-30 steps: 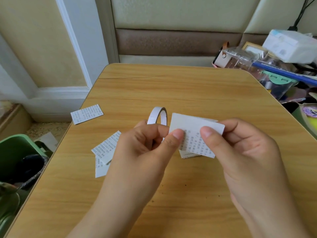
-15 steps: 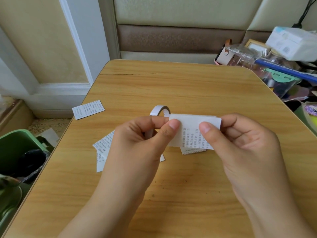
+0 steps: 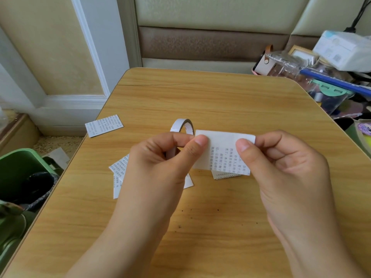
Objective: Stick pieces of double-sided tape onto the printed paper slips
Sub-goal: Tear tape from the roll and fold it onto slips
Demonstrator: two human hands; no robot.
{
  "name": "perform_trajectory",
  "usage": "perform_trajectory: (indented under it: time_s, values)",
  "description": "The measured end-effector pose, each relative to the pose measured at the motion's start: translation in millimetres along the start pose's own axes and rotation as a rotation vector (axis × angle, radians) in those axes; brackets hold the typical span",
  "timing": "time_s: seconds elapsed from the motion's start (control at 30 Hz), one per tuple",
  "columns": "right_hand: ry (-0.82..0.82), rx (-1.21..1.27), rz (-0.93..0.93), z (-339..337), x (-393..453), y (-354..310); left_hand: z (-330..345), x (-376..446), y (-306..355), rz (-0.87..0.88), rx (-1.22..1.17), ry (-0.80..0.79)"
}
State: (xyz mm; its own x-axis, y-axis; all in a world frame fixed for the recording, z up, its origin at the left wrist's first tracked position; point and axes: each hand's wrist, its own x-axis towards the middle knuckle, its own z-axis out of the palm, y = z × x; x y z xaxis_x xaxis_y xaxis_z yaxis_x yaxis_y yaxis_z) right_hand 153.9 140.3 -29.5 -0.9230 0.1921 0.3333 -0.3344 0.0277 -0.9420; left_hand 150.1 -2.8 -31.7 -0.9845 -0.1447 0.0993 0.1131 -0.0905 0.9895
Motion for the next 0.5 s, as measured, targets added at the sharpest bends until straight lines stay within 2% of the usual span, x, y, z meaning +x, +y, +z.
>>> perform_trajectory:
  time_s: [0.5]
  values:
    - [0.077,0.065,0.062,2.3,1.4,-0.5,0.5,1.6,-1.7,-0.057,-0.100,0.015]
